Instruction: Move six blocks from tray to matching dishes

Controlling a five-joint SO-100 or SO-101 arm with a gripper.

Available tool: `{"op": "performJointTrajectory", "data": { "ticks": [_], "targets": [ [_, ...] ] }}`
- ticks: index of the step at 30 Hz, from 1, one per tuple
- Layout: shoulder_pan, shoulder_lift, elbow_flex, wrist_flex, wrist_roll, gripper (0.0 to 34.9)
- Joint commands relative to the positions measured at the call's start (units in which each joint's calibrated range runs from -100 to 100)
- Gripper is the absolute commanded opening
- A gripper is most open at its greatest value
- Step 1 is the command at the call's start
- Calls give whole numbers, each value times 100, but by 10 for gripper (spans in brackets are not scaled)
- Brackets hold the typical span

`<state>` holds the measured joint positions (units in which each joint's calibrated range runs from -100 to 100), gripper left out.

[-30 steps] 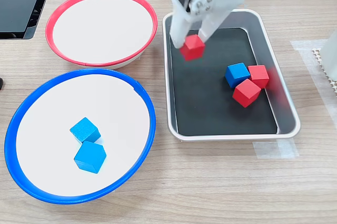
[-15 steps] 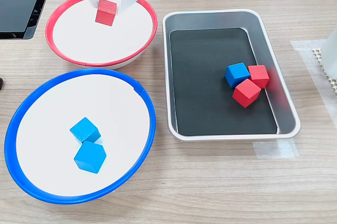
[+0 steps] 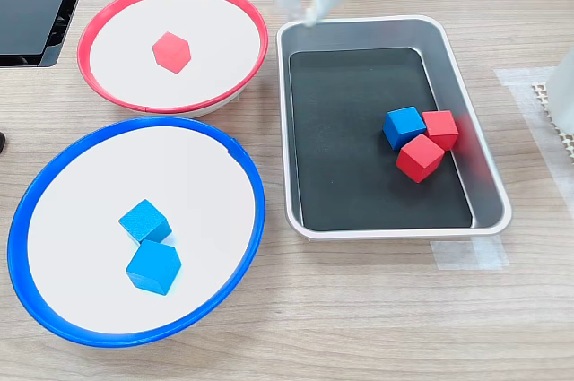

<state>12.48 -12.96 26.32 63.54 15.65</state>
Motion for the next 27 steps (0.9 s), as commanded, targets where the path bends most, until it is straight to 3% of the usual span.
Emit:
{"op": "performJointTrajectory", "data": {
  "ticks": [1,7,9,15,24,27],
  "targets": [
    [-67,-1429,1761,113,425,14],
    [-292,-2111,3044,39,484,177],
    [-358,-2111,3181,64,484,202],
    [-528,-2111,3563,-151,523,200],
    [-932,-2035,3918,-646,523,154],
    [-1102,-2001,3936,-754,484,93]
  ]
}}
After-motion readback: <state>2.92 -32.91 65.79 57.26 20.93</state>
